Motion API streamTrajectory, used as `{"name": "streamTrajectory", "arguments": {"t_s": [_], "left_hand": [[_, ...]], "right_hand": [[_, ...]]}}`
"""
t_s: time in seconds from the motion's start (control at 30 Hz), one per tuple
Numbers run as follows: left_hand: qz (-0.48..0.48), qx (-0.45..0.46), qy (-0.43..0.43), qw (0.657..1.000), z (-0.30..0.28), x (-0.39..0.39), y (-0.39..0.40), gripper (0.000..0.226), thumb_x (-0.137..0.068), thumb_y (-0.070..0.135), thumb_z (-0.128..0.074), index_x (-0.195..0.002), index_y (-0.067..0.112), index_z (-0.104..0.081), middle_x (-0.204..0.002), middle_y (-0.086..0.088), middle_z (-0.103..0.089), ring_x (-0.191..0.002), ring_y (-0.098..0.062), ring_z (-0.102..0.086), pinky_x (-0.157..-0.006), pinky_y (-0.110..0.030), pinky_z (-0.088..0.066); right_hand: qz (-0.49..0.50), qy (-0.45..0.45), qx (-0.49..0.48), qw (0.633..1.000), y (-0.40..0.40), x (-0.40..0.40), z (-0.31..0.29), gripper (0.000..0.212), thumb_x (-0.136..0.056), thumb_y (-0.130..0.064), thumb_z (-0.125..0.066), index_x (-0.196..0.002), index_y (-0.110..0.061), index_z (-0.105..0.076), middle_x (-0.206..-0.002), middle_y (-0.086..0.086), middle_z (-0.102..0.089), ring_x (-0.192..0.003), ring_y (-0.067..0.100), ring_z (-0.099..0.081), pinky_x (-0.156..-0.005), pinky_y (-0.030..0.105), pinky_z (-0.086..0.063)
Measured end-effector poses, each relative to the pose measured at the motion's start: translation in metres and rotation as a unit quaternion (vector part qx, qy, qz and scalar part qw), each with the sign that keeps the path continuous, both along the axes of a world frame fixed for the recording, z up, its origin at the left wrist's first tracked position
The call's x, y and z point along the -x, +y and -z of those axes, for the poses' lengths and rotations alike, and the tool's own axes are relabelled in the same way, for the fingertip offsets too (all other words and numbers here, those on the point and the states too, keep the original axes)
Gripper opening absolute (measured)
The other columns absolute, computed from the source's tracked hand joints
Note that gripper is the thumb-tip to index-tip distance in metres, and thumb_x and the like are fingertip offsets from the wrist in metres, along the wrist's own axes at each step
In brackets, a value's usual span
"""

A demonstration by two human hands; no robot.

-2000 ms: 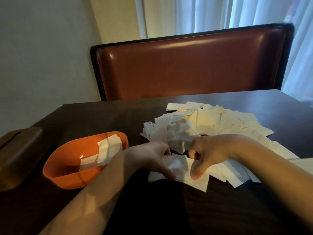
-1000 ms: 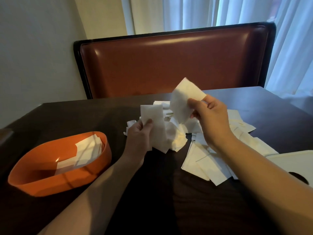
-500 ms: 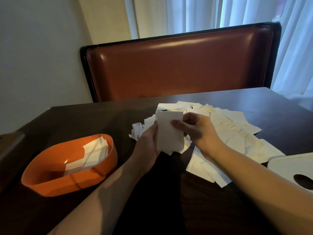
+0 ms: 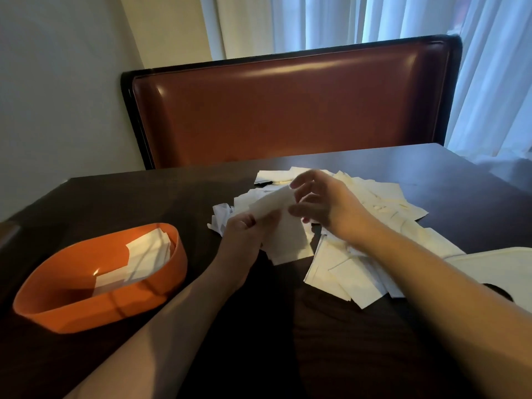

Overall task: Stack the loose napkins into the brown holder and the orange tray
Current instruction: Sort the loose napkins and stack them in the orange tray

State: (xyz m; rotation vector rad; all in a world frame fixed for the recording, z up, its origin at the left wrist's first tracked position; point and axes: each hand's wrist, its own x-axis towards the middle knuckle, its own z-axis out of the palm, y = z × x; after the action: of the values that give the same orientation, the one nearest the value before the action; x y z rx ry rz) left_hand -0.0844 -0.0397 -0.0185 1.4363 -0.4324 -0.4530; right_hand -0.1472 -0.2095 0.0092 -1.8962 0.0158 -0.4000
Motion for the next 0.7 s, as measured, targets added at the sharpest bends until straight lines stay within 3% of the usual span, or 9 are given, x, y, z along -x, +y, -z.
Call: {"name": "streamTrajectory", "arguments": {"t_s": [0.07,0.13,0.2,0.27,0.37,0.53,0.63,0.7], "left_hand": [[-0.041,0.020,0.010,0.999,-0.001,-0.003,0.002,0.013,-0.095,0.022,-0.061,-0.104,0.016,-0.068,-0.113,-0.009,-0.069,-0.110,-0.031,-0.064,-0.093,-0.053,-0.054],[-0.077,0.036,0.011,0.996,-0.001,-0.006,0.002,0.012,-0.095,0.021,-0.062,-0.099,0.015,-0.071,-0.110,-0.009,-0.071,-0.107,-0.030,-0.066,-0.093,-0.051,-0.055],[-0.098,0.036,0.009,0.995,-0.002,-0.007,0.001,0.010,-0.095,0.019,-0.061,-0.095,0.016,-0.071,-0.106,-0.006,-0.071,-0.103,-0.025,-0.066,-0.093,-0.046,-0.055],[-0.110,0.036,0.008,0.993,-0.002,-0.007,0.000,0.010,-0.095,0.018,-0.061,-0.095,0.016,-0.070,-0.105,-0.005,-0.071,-0.101,-0.023,-0.066,-0.089,-0.042,-0.056],[-0.114,0.040,0.012,0.993,-0.003,-0.007,-0.001,0.010,-0.095,0.016,-0.061,-0.095,0.014,-0.071,-0.102,-0.006,-0.073,-0.097,-0.022,-0.068,-0.086,-0.041,-0.057],[-0.111,0.031,0.012,0.993,-0.004,-0.007,0.001,0.012,-0.096,0.017,-0.060,-0.095,0.016,-0.071,-0.102,-0.004,-0.073,-0.095,-0.019,-0.067,-0.085,-0.037,-0.057],[-0.116,0.036,0.024,0.992,-0.004,-0.008,0.001,0.013,-0.097,0.017,-0.059,-0.097,0.015,-0.071,-0.104,-0.005,-0.072,-0.098,-0.020,-0.066,-0.088,-0.040,-0.056],[-0.129,0.040,0.030,0.990,-0.004,-0.009,0.003,0.012,-0.097,0.018,-0.059,-0.100,0.015,-0.070,-0.109,-0.007,-0.069,-0.104,-0.023,-0.063,-0.093,-0.043,-0.053]], "right_hand": [[-0.085,0.085,0.149,0.982,-0.016,0.011,-0.013,0.038,-0.080,0.005,-0.072,-0.110,-0.016,-0.060,-0.096,-0.001,-0.067,-0.076,0.008,-0.063,-0.070,0.024,-0.052],[-0.156,0.191,0.279,0.928,-0.024,0.023,-0.018,0.044,-0.079,0.001,-0.070,-0.115,-0.022,-0.065,-0.103,-0.016,-0.064,-0.092,0.004,-0.061,-0.079,0.021,-0.049],[-0.171,0.261,0.345,0.885,-0.024,0.028,-0.015,0.051,-0.079,-0.005,-0.073,-0.122,-0.030,-0.063,-0.112,-0.014,-0.056,-0.108,0.011,-0.054,-0.092,0.029,-0.046],[-0.175,0.300,0.369,0.862,-0.019,0.027,-0.011,0.057,-0.077,-0.010,-0.077,-0.125,-0.034,-0.058,-0.112,-0.009,-0.049,-0.110,0.017,-0.050,-0.097,0.037,-0.045],[-0.176,0.312,0.377,0.854,-0.017,0.024,-0.007,0.048,-0.077,-0.016,-0.079,-0.114,-0.037,-0.058,-0.109,-0.008,-0.051,-0.106,0.019,-0.053,-0.093,0.038,-0.049],[-0.176,0.320,0.397,0.842,-0.016,0.025,-0.009,0.022,-0.085,-0.024,-0.073,-0.092,-0.039,-0.060,-0.095,-0.017,-0.057,-0.099,0.014,-0.057,-0.077,0.023,-0.044],[-0.148,0.278,0.393,0.864,-0.014,0.024,-0.007,0.019,-0.085,-0.028,-0.074,-0.102,-0.032,-0.067,-0.100,-0.014,-0.061,-0.100,0.013,-0.057,-0.086,0.028,-0.047],[-0.117,0.221,0.378,0.892,-0.010,0.019,-0.005,0.023,-0.085,-0.026,-0.074,-0.107,-0.027,-0.070,-0.100,-0.017,-0.062,-0.098,0.009,-0.059,-0.085,0.023,-0.046]]}}
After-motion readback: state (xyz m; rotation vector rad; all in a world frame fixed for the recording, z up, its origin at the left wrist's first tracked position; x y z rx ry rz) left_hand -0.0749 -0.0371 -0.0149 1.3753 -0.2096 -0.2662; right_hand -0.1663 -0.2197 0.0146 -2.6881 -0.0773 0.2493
